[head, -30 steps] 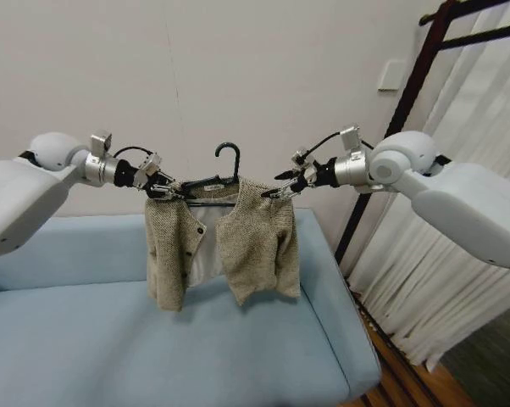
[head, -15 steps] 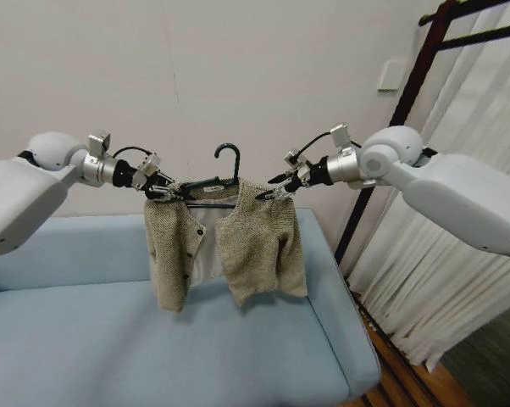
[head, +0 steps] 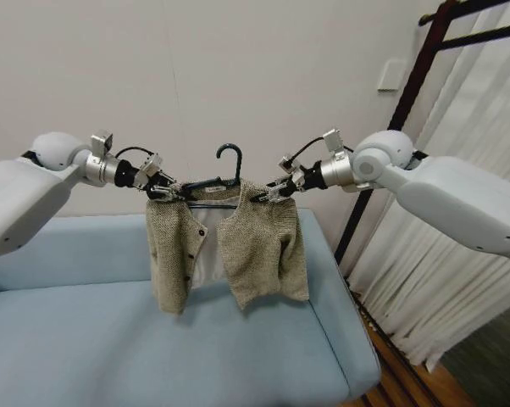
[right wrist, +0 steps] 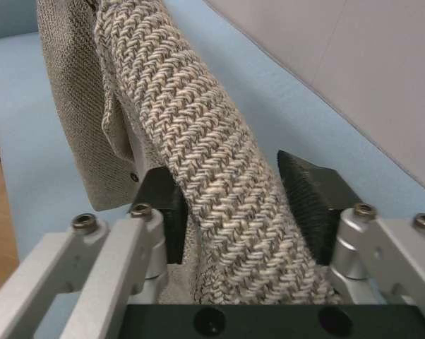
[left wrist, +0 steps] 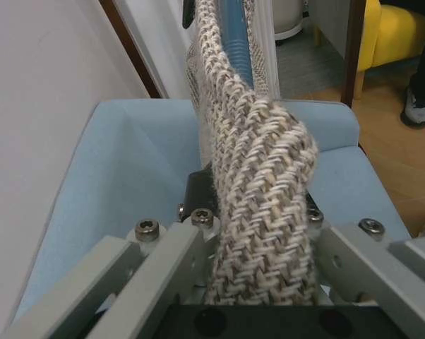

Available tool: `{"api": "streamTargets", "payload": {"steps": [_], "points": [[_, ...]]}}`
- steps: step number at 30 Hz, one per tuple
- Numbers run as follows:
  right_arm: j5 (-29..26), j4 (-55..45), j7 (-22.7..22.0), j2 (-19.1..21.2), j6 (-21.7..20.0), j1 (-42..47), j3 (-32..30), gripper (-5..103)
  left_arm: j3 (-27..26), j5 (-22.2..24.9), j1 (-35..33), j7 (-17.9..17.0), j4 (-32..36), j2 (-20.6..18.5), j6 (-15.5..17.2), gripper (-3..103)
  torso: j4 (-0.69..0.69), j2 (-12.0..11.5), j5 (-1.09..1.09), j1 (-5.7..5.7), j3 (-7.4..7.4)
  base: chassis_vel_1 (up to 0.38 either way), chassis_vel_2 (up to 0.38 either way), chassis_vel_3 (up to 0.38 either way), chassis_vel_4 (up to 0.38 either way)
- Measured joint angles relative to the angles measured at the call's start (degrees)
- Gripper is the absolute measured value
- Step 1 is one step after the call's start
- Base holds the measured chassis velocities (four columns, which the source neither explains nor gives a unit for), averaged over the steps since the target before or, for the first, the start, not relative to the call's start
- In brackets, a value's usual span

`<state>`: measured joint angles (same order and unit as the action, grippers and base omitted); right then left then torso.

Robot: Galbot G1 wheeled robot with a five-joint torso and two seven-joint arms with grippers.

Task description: Pick up the clothes from the sofa and hang them on the clothes hanger.

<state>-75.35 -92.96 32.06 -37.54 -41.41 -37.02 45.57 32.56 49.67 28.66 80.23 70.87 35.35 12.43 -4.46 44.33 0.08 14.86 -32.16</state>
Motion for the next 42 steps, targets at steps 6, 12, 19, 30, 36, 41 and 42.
{"api": "streamTargets", "payload": {"steps": [6, 12, 19, 30, 36, 41, 42], "points": [[-0.2, -0.6, 0.0, 0.5, 0.2, 0.1, 0.0, 21, 0.0, -0.1, 0.2, 0.0, -0.8, 1.0, -0.1, 12, 0.0, 0.0, 0.0, 0.0, 0.0, 0.0, 0.0, 0.0, 0.0], [-0.7, -1.3, 0.0, 1.2, 0.8, 0.5, -0.6, 15, 0.1, -0.3, 0.9, 0.0, -1.4, 1.6, -0.2, 12, 0.0, 0.0, 0.0, 0.0, 0.0, 0.0, 0.0, 0.0, 0.0], [-1.1, -2.1, -0.2, 1.8, 1.1, 0.8, -1.1, 15, 0.3, -0.3, 1.4, -0.2, -1.3, 1.6, -0.3, 12, 0.0, 0.0, 0.0, 0.0, 0.0, 0.0, 0.0, 0.0, 0.0], [-3.3, -4.1, -2.2, 3.0, 1.5, 1.5, -2.8, 13, 0.3, 0.0, 2.0, -4.2, -0.7, 1.7, -0.3, 33, 0.0, 0.0, 0.0, 0.0, 0.0, 0.0, 0.0, 0.0, 0.0], [-4.2, -5.3, -3.4, 4.0, 1.5, 2.6, -4.1, 11, 0.2, 0.3, 2.0, -5.8, -0.3, 1.9, -0.1, 54, 0.0, 0.0, 0.0, 0.0, 0.0, 0.0, 0.0, 0.0, 0.0], [-5.8, -6.1, -5.5, 4.6, 1.7, 3.8, -5.4, 10, 0.1, 1.0, 2.3, -7.6, -0.1, 2.1, 0.5, 71, 0.0, 0.0, 0.0, 0.0, 0.0, 0.0, 0.0, 0.0, 0.0], [-6.1, -6.3, -5.8, 4.8, 1.8, 4.1, -5.6, 10, 0.1, 1.1, 2.4, -7.9, -0.1, 2.1, 0.6, 76, 0.0, 0.0, 0.0, 0.0, 0.0, 0.0, 0.0, 0.0, 0.0]]}}
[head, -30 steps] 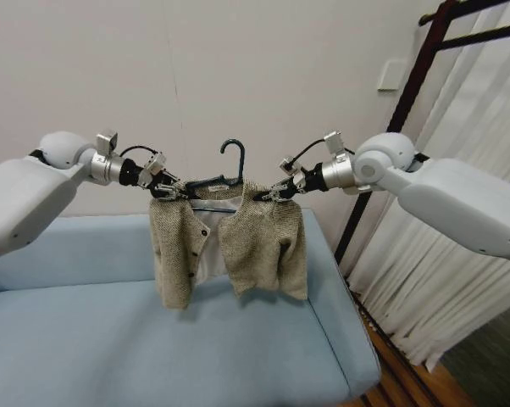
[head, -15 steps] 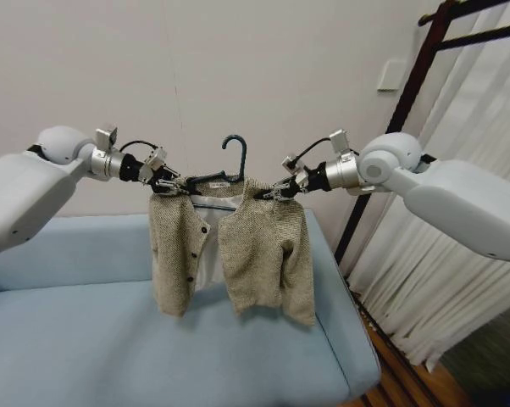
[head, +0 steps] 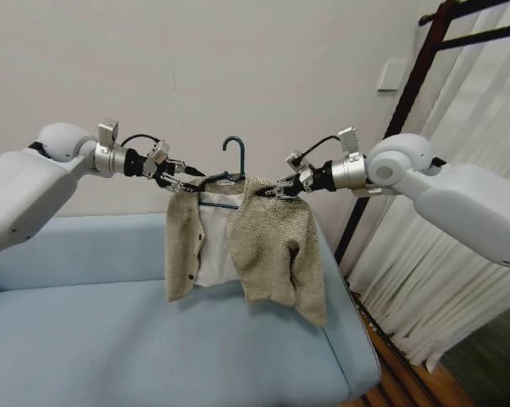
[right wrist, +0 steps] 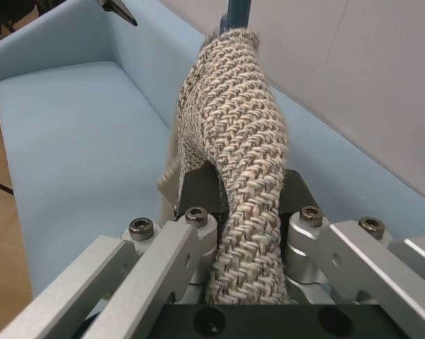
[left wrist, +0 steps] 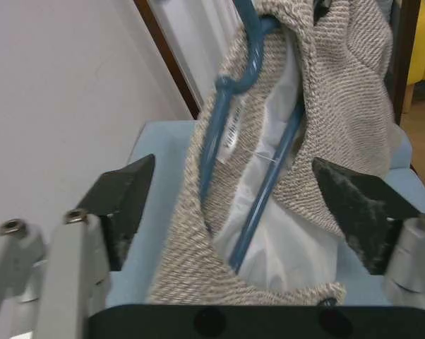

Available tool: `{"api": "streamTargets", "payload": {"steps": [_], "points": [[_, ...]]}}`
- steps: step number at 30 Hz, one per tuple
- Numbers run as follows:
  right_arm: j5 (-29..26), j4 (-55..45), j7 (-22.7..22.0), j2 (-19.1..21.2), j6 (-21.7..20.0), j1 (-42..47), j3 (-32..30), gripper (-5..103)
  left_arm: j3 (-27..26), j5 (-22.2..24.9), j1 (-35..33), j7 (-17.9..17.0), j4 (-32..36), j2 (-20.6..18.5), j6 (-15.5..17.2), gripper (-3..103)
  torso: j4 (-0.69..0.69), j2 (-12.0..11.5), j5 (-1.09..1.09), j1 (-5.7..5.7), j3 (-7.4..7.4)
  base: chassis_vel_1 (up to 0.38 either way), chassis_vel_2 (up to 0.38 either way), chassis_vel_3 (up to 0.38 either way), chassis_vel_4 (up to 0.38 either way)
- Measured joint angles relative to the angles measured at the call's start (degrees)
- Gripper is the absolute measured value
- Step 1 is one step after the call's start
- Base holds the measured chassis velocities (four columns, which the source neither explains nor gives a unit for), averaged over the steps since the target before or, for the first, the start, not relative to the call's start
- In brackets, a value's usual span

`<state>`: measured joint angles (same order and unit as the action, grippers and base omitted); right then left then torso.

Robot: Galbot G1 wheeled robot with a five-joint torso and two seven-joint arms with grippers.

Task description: Pick up the clothes from the sofa and hang them on the clothes hanger.

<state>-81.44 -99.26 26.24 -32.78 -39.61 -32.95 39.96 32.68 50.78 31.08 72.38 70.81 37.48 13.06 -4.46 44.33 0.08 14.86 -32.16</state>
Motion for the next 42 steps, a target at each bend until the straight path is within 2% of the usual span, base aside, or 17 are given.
{"api": "streamTargets", "payload": {"steps": [8, 17, 21, 22, 24, 25, 26, 27, 28, 30, 31, 33, 35, 36, 38, 41, 42], "points": [[-0.3, -0.7, -0.8, 0.9, 1.0, 2.6, -2.1, 10, 0.0, 0.1, 0.5, -0.6, -0.2, 0.6, 0.5, 99, 0.0, 0.0, 0.01, 0.0, 0.0, 0.0, 0.0, 0.0, 0.0], [-2.2, -2.0, -5.5, 1.5, 4.4, 6.4, -6.3, 10, -0.8, 0.2, -0.7, -3.2, 1.2, 0.3, 1.8, 100, 0.0, 0.0, 0.0, 0.0, 0.0, 0.0, 0.0, 0.0, 0.0], [-4.8, -4.8, -14.0, 2.0, 7.0, 7.9, -8.8, 10, -3.4, 2.0, -4.3, -11.2, 4.5, -1.7, 3.5, 100, 0.0, 0.0, -0.01, 0.0, 0.0, 0.0, 0.0, 0.0, 0.0], [-4.8, -4.8, -14.0, 2.0, 7.0, 7.9, -8.8, 10, -3.4, 2.0, -4.3, -11.2, 4.5, -1.7, 3.5, 100, 0.0, 0.0, -0.01, 0.0, 0.0, 0.0, 0.0, 0.0, 0.0], [-5.7, -6.4, -19.8, 2.0, 7.9, 8.0, -9.5, 10, -6.2, 4.3, -7.4, -20.2, 7.9, -2.9, 5.5, 100, 0.01, 0.0, -0.02, 0.0, 0.0, 0.0, 0.0, 0.0, 0.0], [-5.9, -6.8, -21.3, 2.0, 8.2, 8.0, -9.7, 10, -7.2, 5.2, -8.3, -23.2, 9.1, -3.2, 5.9, 100, 0.02, 0.0, -0.02, 0.0, 0.0, 0.0, 0.0, 0.0, 0.0], [-5.9, -6.8, -21.3, 2.0, 8.2, 8.0, -9.7, 10, -7.2, 5.2, -8.3, -23.2, 9.1, -3.2, 5.9, 100, 0.02, 0.0, -0.02, 0.0, 0.0, 0.0, 0.0, 0.0, 0.0], [-6.1, -7.2, -22.6, 1.9, 8.5, 8.1, -9.9, 10, -8.1, 6.3, -9.3, -27.3, 10.6, -3.5, 6.2, 100, 0.02, 0.0, -0.02, 0.0, 0.0, 0.0, 0.0, 0.0, 0.0], [-6.5, -7.9, -24.6, 1.8, 9.3, 8.4, -10.5, 10, -9.6, 9.4, -11.0, -35.4, 13.4, -3.9, 6.8, 100, 0.01, 0.0, -0.01, 0.0, 0.0, 0.0, 0.0, 0.0, 0.0], [-6.5, -8.4, -25.6, 1.7, 10.3, 8.8, -11.0, 10, -11.4, 13.1, -13.0, -44.1, 16.4, -4.2, 7.6, 100, 0.0, 0.0, 0.01, 0.0, 0.0, 0.0, 0.0, 0.0, 0.0], [-6.5, -8.4, -25.6, 1.7, 10.3, 8.8, -11.0, 10, -11.4, 13.1, -13.0, -44.1, 16.4, -4.2, 7.6, 100, 0.0, 0.0, 0.01, 0.0, 0.0, 0.0, 0.0, 0.0, 0.0], [-6.4, -9.1, -26.9, 1.7, 11.5, 9.5, -12.0, 10, -15.8, 17.2, -17.5, -55.0, 21.3, -4.4, 8.0, 100, -0.01, 0.0, 0.01, 0.0, 0.0, 0.0, 0.0, 0.0, 0.0], [-6.2, -9.6, -27.8, 1.9, 11.8, 9.7, -12.7, 10, -19.0, 19.3, -21.0, -61.1, 24.4, -4.4, 8.0, 100, -0.01, 0.0, 0.02, 0.0, 0.0, 0.0, 0.0, 0.0, 0.0], [-6.2, -9.6, -27.8, 1.9, 11.8, 9.7, -12.7, 10, -19.0, 19.3, -21.0, -61.1, 24.4, -4.4, 8.0, 100, -0.01, 0.0, 0.02, 0.0, 0.0, 0.0, 0.0, 0.0, 0.0], [-6.2, -10.5, -29.6, 1.9, 11.8, 9.6, -13.3, 10, -23.3, 21.5, -26.5, -68.5, 28.3, -3.8, 7.7, 100, 0.0, 0.0, 0.0, -0.01, 0.0, 0.0, 0.0, 0.0, 0.0], [-6.2, -10.8, -30.9, 1.5, 11.8, 9.2, -13.6, 10, -25.1, 21.7, -29.6, -71.7, 29.9, -3.1, 6.6, 100, 0.0, 0.0, -0.01, -0.01, 0.0, 0.0, 0.0, 0.0, 0.0], [-6.3, -10.9, -32.2, 0.8, 11.6, 8.9, -13.9, 10, -26.1, 21.7, -31.8, -74.7, 31.0, -2.4, 5.3, 100, 0.0, 0.0, -0.02, -0.01, 0.0, 0.0, 0.0, 0.0, 0.0]]}}
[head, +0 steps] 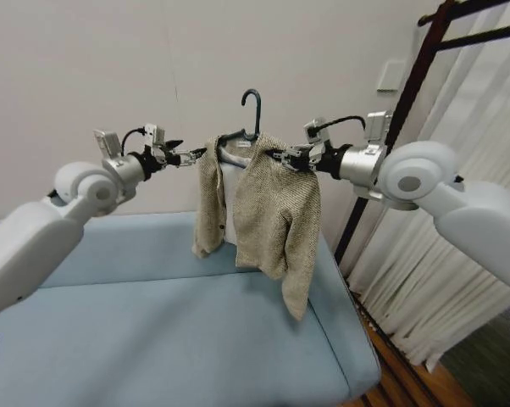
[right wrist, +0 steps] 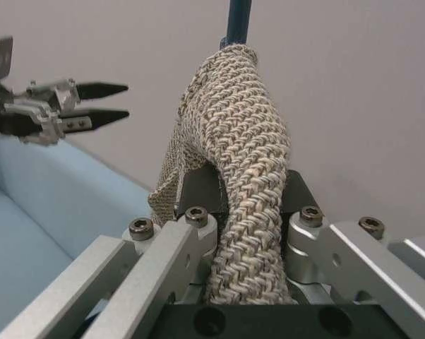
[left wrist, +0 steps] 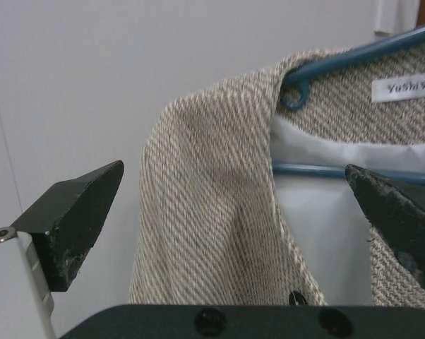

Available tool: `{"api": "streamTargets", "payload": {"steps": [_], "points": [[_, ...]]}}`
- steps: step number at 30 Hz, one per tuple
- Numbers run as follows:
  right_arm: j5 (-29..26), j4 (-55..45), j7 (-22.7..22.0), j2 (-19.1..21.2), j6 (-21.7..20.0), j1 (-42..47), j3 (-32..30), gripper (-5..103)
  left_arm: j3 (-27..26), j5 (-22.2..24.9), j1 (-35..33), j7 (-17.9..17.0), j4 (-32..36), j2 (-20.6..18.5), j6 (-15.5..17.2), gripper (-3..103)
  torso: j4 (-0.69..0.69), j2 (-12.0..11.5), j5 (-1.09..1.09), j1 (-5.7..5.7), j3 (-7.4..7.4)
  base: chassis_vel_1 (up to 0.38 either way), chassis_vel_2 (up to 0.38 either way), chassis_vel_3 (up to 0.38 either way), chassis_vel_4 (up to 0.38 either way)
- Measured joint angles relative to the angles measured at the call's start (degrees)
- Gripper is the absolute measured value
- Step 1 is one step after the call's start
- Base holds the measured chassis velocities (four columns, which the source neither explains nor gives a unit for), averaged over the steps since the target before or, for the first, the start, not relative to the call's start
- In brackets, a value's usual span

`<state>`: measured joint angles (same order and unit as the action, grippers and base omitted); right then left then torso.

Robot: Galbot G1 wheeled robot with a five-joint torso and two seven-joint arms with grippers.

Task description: Pick up the clothes from the sofa and hang them on the clothes hanger.

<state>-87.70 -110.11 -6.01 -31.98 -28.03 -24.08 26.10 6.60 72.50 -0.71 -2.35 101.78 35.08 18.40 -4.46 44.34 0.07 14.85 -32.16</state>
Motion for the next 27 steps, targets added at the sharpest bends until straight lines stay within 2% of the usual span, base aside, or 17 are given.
{"api": "streamTargets", "payload": {"steps": [1, 4, 8, 13, 16, 17, 20, 22, 26, 27], "points": [[-0.1, 0.0, -0.7, -0.6, -0.1, -0.2, -0.2, 10, -0.6, 0.0, -1.1, -1.5, 0.5, 0.5, -0.3, 100, -0.01, 0.0, 0.01, 0.0, 0.0, 0.0, 0.0, 0.0, 0.0], [-0.1, 0.3, -1.3, -1.4, -0.3, -0.5, -0.3, 10, -1.0, -0.1, -2.3, -3.0, 0.7, 1.4, -0.7, 100, 0.0, 0.0, 0.02, 0.0, 0.0, 0.0, 0.0, 0.0, 0.0], [0.0, 0.6, -1.6, -2.8, -0.6, -0.5, -0.9, 10, -0.9, -0.4, -3.5, -8.3, 0.4, 4.6, -2.3, 100, 0.0, 0.0, 0.02, 0.01, 0.0, 0.0, 0.0, 0.0, 0.0], [0.2, 0.8, -1.3, -3.5, -0.6, -0.8, -0.9, 10, 0.3, -0.9, -3.7, -11.3, -0.5, 6.8, -2.6, 100, -0.02, 0.0, 0.03, 0.01, 0.0, 0.0, 0.0, 0.0, 0.0], [0.2, 1.0, -1.2, -3.9, -0.6, -1.1, -0.9, 10, 0.9, -1.2, -3.8, -11.6, -0.8, 7.5, -2.6, 100, -0.01, 0.0, 0.02, 0.01, 0.0, 0.0, 0.0, 0.0, 0.0], [0.2, 1.0, -1.1, -4.1, -0.6, -1.2, -0.9, 10, 1.2, -1.2, -3.8, -11.6, -1.0, 7.7, -2.6, 103, -0.01, 0.0, 0.02, 0.01, 0.0, 0.0, 0.0, 0.0, 0.0], [0.3, 1.3, -0.9, -4.6, -0.6, -1.6, -0.7, 10, 2.3, -1.3, -3.7, -11.6, -1.5, 8.0, -2.6, 89, 0.0, 0.0, 0.01, 0.01, 0.0, 0.0, 0.0, 0.0, 0.0], [0.3, 1.3, -0.9, -4.7, -0.6, -1.6, -0.7, 10, 2.5, -1.3, -3.6, -11.5, -1.7, 8.0, -2.6, 89, 0.0, 0.0, 0.01, 0.01, 0.0, 0.0, 0.0, 0.0, 0.0], [0.6, 1.6, -0.8, -5.0, -0.6, -1.7, -0.5, 10, 3.0, -1.4, -3.2, -11.2, -2.1, 8.1, -2.6, 68, 0.0, 0.0, 0.02, 0.01, 0.0, 0.0, 0.0, 0.0, 0.0], [0.6, 1.6, -0.8, -5.0, -0.6, -1.7, -0.5, 10, 3.0, -1.4, -3.2, -11.2, -2.1, 8.1, -2.6, 68, 0.0, 0.0, 0.02, 0.01, 0.0, 0.0, 0.0, 0.0, 0.0]]}}
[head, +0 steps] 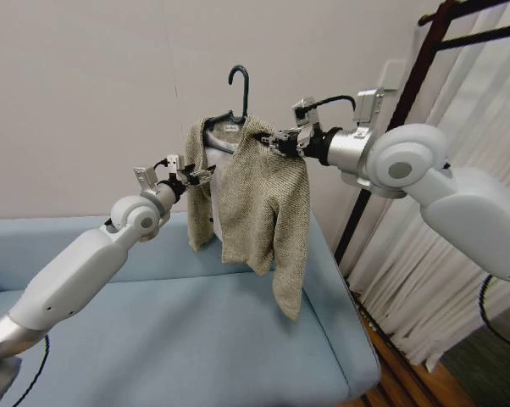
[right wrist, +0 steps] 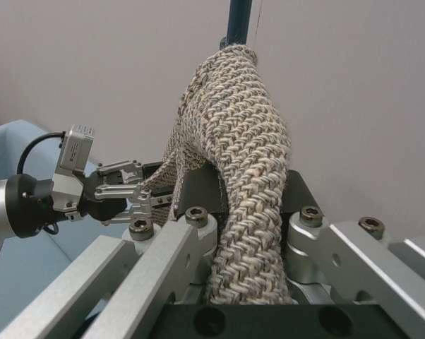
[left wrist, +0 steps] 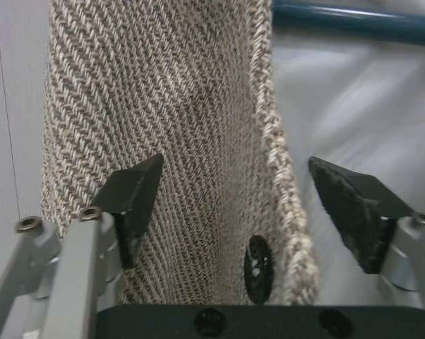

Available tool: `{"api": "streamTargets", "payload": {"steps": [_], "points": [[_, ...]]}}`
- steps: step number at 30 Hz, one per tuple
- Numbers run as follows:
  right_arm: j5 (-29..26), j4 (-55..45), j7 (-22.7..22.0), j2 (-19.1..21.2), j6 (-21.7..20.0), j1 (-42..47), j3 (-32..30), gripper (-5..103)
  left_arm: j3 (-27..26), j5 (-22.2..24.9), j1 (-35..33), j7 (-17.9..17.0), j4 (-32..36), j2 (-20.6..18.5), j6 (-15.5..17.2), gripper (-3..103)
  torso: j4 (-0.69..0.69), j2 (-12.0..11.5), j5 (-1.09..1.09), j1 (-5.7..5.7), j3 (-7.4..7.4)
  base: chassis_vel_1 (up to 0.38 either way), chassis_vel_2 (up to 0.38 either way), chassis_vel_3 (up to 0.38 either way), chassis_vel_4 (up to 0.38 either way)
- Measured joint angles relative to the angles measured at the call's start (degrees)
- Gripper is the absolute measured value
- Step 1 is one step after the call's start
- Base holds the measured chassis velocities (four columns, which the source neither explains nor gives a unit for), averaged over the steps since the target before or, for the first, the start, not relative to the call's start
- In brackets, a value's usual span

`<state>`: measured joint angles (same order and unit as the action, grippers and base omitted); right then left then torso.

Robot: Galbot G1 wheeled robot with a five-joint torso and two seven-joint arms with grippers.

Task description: Pick up the clothes from the sofa and hang them on the clothes hanger.

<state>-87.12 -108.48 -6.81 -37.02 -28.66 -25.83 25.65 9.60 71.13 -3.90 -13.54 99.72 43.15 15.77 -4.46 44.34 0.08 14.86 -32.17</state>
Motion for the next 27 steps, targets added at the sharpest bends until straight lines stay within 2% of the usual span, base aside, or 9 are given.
{"api": "streamTargets", "payload": {"steps": [1, 5, 8, 12, 14, 17, 27], "points": [[0.1, 0.1, 0.0, 0.0, 0.0, 0.0, 0.0, 10, 0.0, 0.0, 0.1, 0.1, 0.0, 0.0, 0.0, 68, 0.0, 0.0, 0.0, 0.0, 0.0, 0.0, 0.0, 0.0, 0.0], [0.5, 0.2, 0.0, -0.1, -0.1, 0.3, 0.2, 10, 0.3, 0.0, 0.4, 0.5, 0.0, 0.0, 0.0, 46, -0.01, 0.0, 0.01, 0.0, 0.0, 0.0, 0.0, 0.0, 0.0], [0.6, 0.2, 0.1, 0.0, -0.1, 0.4, 0.2, 10, 0.5, -0.1, 0.4, 0.6, -0.1, 0.0, 0.0, 41, -0.01, 0.0, 0.0, 0.0, 0.0, 0.0, 0.0, 0.0, 0.0], [0.6, 0.3, 0.1, 0.0, -0.2, 0.4, 0.2, 10, 0.7, -0.2, 0.6, 0.8, -0.3, 0.1, 0.0, 19, 0.0, 0.0, 0.0, 0.0, 0.0, 0.0, 0.0, 0.0, 0.0], [0.6, 0.3, 0.1, 0.0, -0.2, 0.4, 0.2, 10, 0.8, -0.2, 0.7, 0.8, -0.3, 0.2, 0.1, 19, 0.0, 0.0, 0.0, 0.0, 0.0, 0.0, 0.0, 0.0, 0.0], [0.6, 0.3, 0.0, 0.0, -0.2, 0.4, 0.2, 10, 1.4, -0.3, 1.5, 1.2, -0.6, 0.4, 0.1, 3, -0.01, 0.0, 0.0, 0.0, 0.0, 0.0, 0.0, 0.0, 0.0], [1.1, 0.5, -1.5, 0.0, 0.0, 0.9, -0.1, 10, 2.8, -0.3, 4.1, 1.7, 1.0, 0.4, 0.2, 2, -0.01, 0.0, 0.01, 0.0, 0.0, 0.0, 0.0, 0.0, 0.0]]}}
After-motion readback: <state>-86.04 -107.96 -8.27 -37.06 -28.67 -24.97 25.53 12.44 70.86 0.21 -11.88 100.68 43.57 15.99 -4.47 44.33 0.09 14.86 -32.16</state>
